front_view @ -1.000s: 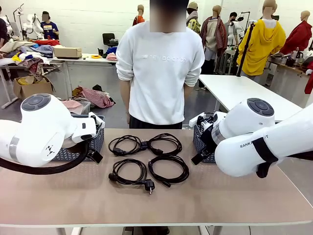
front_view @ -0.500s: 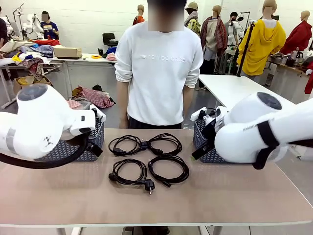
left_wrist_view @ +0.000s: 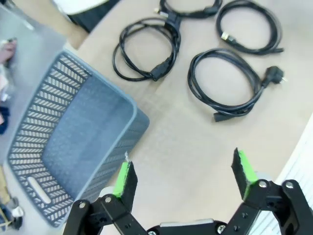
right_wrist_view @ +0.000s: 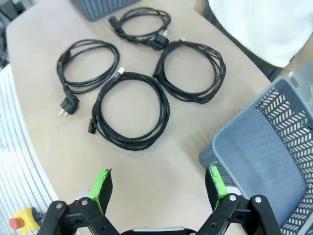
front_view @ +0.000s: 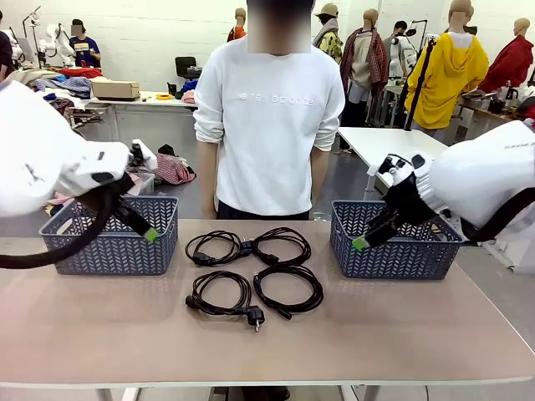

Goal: Organize the cables according to human instructions.
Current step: Pick up a bundle of cables and place it in the basket indicated by the human.

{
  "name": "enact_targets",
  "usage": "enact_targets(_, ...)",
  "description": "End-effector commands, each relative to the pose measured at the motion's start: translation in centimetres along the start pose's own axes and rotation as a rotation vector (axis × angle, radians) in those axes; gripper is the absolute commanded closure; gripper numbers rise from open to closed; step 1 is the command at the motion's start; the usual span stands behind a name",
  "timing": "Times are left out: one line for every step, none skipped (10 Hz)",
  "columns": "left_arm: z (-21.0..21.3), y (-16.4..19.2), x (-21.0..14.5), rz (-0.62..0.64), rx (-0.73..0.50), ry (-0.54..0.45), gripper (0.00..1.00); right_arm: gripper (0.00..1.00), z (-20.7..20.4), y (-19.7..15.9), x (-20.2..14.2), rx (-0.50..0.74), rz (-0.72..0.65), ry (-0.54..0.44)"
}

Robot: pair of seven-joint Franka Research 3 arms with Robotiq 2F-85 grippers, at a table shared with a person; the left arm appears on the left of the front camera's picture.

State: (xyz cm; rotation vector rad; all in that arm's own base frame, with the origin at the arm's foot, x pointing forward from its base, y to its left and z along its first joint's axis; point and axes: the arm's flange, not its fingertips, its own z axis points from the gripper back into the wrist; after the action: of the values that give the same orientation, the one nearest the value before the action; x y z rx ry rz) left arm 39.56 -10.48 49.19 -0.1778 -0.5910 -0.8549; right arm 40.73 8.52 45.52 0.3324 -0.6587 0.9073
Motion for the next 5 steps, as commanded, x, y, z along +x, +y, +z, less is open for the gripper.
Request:
enact_targets(1.9, 2.9, -0.3, -0.015, -0.089, -0.038, 0.00, 0.00, 0.6, -1.9, -0.6, 0.067, 0.015, -0.066)
enact_targets(2.8, 3.5, -0.6, -0.020, -0.103, -0.055, 0.00, 0.00, 1.8, -2.3, -1.0, 0.066, 0.007, -0.093)
enact_targets(3.5, 4.0, -1.1, -0.016, -0.110, -0.082, 0.00, 0.00, 3.0, -2.8, -1.5, 0.069, -0.003, -0.122)
enact_targets(4.1, 4.3, -1.4, -0.022, -0.116, -0.106, 0.00, 0.00, 4.0, -3.2, -2.1, 0.066, -0.010, -0.142)
enact_targets(4.6, 4.6, -1.7, -0.025, -0.131, -0.124, 0.00, 0.00, 5.0, -3.5, -2.7, 0.062, -0.025, -0.170)
